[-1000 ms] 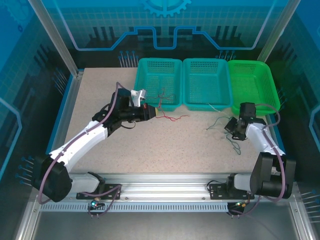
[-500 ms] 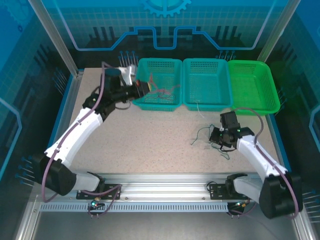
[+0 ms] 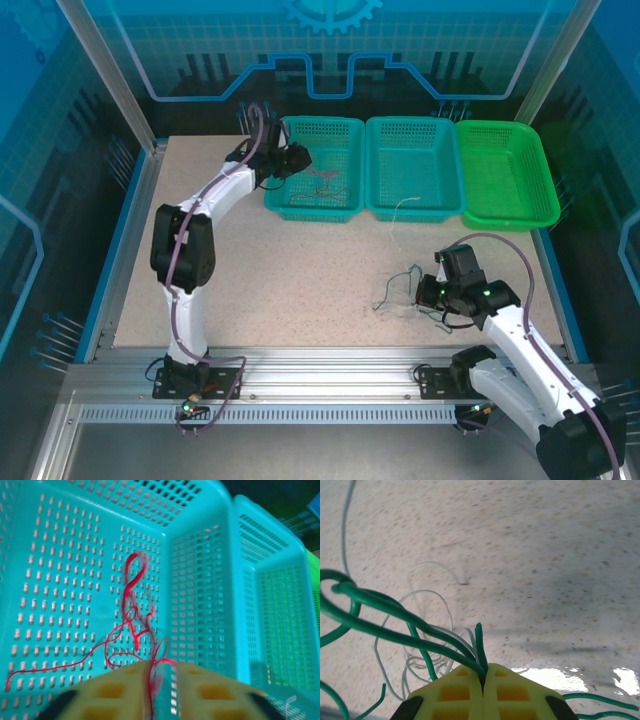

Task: Untangle the cables

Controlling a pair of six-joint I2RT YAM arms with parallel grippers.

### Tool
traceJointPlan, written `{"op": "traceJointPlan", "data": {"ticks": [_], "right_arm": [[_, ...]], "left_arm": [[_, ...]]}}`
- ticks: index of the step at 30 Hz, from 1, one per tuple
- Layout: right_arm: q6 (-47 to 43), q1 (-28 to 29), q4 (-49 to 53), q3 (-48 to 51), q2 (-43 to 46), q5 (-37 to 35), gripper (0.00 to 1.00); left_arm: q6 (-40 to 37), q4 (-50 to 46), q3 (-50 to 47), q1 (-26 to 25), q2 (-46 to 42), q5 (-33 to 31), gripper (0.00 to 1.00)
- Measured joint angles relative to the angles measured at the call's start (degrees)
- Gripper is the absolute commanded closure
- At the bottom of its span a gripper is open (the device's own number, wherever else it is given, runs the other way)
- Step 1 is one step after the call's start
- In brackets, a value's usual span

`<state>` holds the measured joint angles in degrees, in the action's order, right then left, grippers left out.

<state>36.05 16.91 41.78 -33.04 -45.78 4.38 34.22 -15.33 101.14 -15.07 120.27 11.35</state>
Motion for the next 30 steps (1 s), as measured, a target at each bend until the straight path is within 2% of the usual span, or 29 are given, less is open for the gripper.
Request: {"op": "traceJointPlan", "data": {"ticks": [2,7,12,16,18,21,23,26,30], "right_arm": [[-2.5,0.4,0.2,-1.6,0.0,2.3,1.0],[-9.7,2.2,-0.5,-5.7,-0.2,6.2,1.0],[-16.2,2.7,-2.9,-8.3,-5.4,8.4,1.0],[-20.0,2.8,-5.0,-10.8,-11.3,10.3,1.0],[-21.5,3.0,-6.6,-11.8,-13.5,11.9,1.0],[-23.5,3.2,-8.7,-12.9,-15.7,14.7,1.0],[-25.3,3.6,-10.2,-13.2,-16.5,16.8,1.0],[-28.5,4.1,-11.9,-13.2,-16.6,19.5,1.0],[-33.3,4.2,-12.6,-14.1,-16.6,22.5,1.0]], "left_arm": [[0.1,-0.1,0.6,0.0,0.9,0.1,0.46],[0.3,0.2,0.0,0.0,-1.9,1.6,0.41],[1.1,1.1,-9.4,-1.3,-16.7,5.0,0.37],[2.9,2.0,-17.5,-6.8,-30.4,6.0,0.31],[5.5,3.3,-23.1,-10.8,-35.9,6.1,0.24],[10.9,6.9,-32.4,-15.3,-39.5,6.7,0.18],[11.4,7.7,-37.3,-16.8,-38.9,7.1,0.16],[5.3,5.4,-40.6,-17.5,-37.6,7.5,0.15],[-12.0,4.2,-43.3,-17.4,-39.9,9.6,0.14]]}}
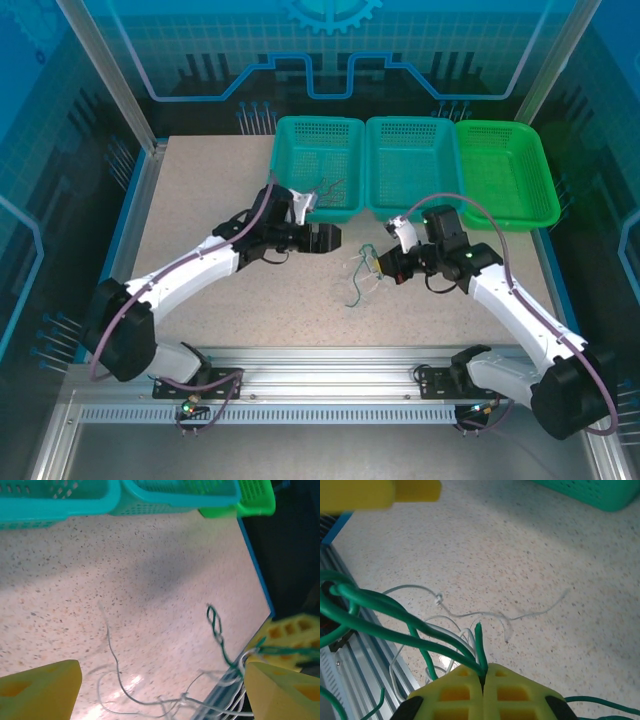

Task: Untangle the cables

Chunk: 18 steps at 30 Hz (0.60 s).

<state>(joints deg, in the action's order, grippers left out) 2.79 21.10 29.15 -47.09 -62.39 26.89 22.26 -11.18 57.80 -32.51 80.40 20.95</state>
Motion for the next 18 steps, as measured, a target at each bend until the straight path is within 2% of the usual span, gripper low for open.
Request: {"op": "traceJointPlan", "data": {"ticks": [4,7,10,12,13,16,18], "right_arm": [[-4.2,0.0,1.4,-3.4,-1.5,3.5,1.0],[-5.8,0.0,1.4,-5.0,-2.6,5.9,1.0],[-6.3,0.1,1.4,-5.1,-3.4,7.6,1.0],[-6.4,0.3,1.4,-5.1,-4.0,8.3,1.0],[-6.5,0.3,1.4,-5.1,-4.2,8.7,1.0],[-6.5,0.3,1.4,-5.2,-4.5,9.2,1.0],[-6.3,0.3,1.4,-5.5,-4.6,8.7,1.0]], "left_arm": [[-19.9,-3.0,-1.1,0.0,-3.6,6.3,0.14],[-30.3,-6.2,-0.2,0.0,-3.7,10.8,0.14],[-35.1,-8.0,1.6,-0.5,-1.5,14.4,0.14],[-36.5,-7.7,2.4,-1.3,0.3,15.1,0.18],[-37.0,-7.1,2.4,-1.8,1.1,15.1,0.29],[-36.2,-4.2,2.4,-2.7,3.2,14.6,0.96],[-35.6,-2.7,2.4,-2.8,3.7,13.2,1.0]]}}
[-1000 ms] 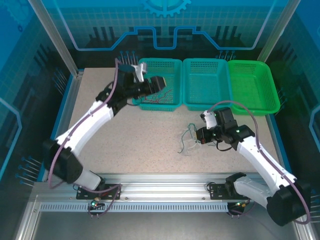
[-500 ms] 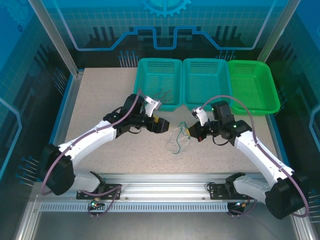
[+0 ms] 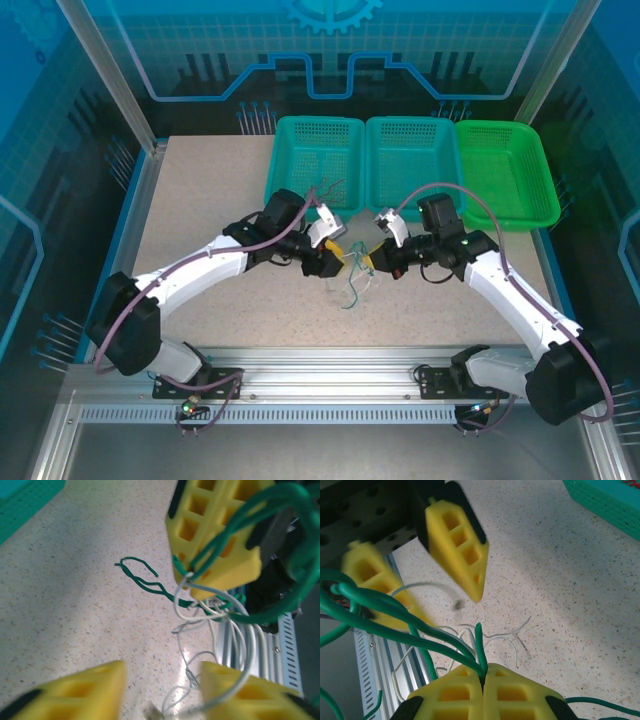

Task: Untangle the cables

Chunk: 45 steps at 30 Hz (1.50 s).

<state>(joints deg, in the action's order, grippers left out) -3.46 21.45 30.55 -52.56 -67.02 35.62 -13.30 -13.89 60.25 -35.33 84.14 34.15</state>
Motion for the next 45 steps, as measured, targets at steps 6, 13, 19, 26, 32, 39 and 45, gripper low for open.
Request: {"op": "traceJointPlan", "data": {"ticks": [6,13,19,26,32,39,45], "right_arm": [[6.5,-1.6,-2.2,0.3,-0.2,-9.8,0.98],[15.4,-4.0,-3.5,-2.4,-7.1,-24.3,0.92],[20.2,-7.8,5.0,-3.3,-19.5,-37.1,0.91],[20.6,-7.5,3.6,-2.9,-20.5,-32.6,1.0],[11.4,-3.9,0.2,-2.6,-13.2,-21.5,1.0],[3.3,-3.1,-0.7,-3.2,-5.9,-9.7,1.0],[1.4,-3.1,-0.2,-5.3,-6.6,-3.9,1.0]], "left_arm": [[6.7,4.9,-0.6,3.3,-3.1,-5.2,1.0],[20.2,7.4,-0.6,10.4,-10.7,-8.6,1.0],[29.4,10.6,3.9,15.0,-13.8,-14.3,1.0],[32.3,12.7,12.3,15.9,-11.0,-10.8,0.95],[23.0,9.5,8.5,13.4,-9.7,-4.8,0.41],[15.2,3.7,0.8,12.6,-7.5,2.0,0.28],[14.4,3.5,-0.1,8.0,-1.9,9.2,0.19]]}}
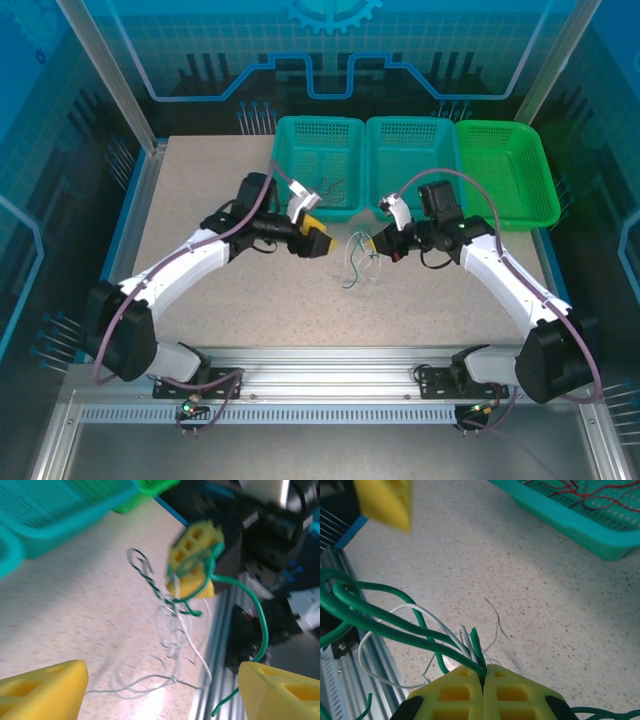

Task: Untangle the cables

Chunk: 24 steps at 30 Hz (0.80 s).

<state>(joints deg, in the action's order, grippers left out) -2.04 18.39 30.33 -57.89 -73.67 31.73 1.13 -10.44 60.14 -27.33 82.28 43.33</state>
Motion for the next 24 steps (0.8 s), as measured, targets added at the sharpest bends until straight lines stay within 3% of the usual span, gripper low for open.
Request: {"op": "traceJointPlan", "data": {"ticks": [3,6,9,12,15,20,24], "right_arm": [[0.0,0.1,0.0,-1.0,-0.9,1.2,1.0],[0.0,0.5,0.2,-1.1,-1.0,1.5,1.0],[0.0,1.0,0.1,-1.1,-1.0,1.5,1.0],[0.4,1.1,0.0,-1.0,-1.0,0.1,0.94],[3.5,1.2,-1.0,0.2,-1.0,-7.2,0.84],[11.8,4.6,-0.7,0.9,-6.3,-24.7,0.87],[18.7,7.4,1.2,0.7,-15.5,-33.6,0.92]], "left_arm": [[0.5,0.4,0.0,-2.9,3.1,1.7,0.21],[2.4,2.3,0.0,-4.0,6.0,2.2,0.37],[3.6,3.5,0.2,-4.3,7.7,1.1,1.0],[4.2,3.5,0.4,-4.3,7.7,-1.7,1.0],[6.6,3.9,1.3,-3.5,7.1,-4.2,1.0],[13.4,8.3,1.4,-0.1,2.5,-7.8,1.0],[15.5,9.4,3.6,0.7,-1.1,-10.0,1.0]]}}
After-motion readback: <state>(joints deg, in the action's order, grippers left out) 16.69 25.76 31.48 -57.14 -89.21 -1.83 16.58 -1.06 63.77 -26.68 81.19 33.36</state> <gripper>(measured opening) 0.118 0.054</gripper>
